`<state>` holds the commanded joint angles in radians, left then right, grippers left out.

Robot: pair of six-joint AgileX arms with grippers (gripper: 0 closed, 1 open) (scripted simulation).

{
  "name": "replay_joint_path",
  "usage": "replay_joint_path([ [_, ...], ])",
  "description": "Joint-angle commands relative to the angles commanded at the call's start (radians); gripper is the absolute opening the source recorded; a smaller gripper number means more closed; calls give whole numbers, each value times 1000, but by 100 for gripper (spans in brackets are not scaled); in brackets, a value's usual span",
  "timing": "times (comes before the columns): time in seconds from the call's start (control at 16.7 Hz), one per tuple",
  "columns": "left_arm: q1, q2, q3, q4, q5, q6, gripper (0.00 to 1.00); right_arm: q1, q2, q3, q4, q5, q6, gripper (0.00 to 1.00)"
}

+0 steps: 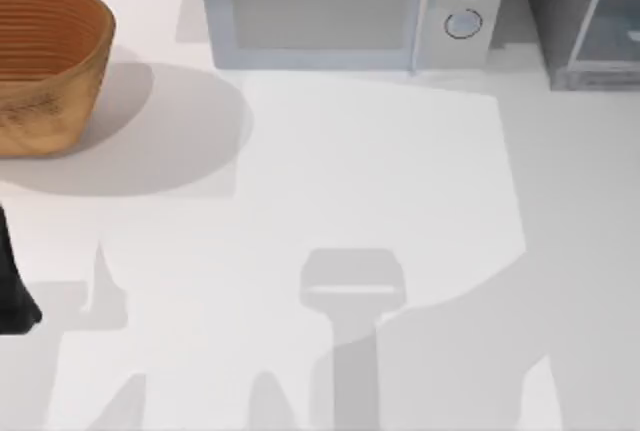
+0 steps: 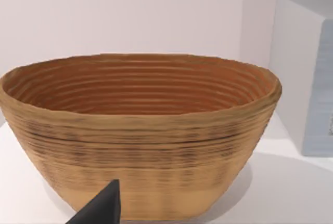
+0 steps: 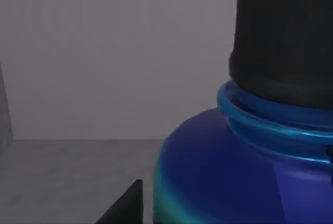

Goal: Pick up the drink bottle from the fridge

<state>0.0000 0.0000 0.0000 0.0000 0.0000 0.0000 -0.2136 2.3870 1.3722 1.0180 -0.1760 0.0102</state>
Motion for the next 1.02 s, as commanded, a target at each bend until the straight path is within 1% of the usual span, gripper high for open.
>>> replay_joint_path([
  [0.54,0,0,0,0,0,0,100,0,0,0,0,0,0,2],
  [0.6,0,0,0,0,0,0,100,0,0,0,0,0,0,0],
  [1.02,0,0,0,0,0,0,100,0,0,0,0,0,0,0],
])
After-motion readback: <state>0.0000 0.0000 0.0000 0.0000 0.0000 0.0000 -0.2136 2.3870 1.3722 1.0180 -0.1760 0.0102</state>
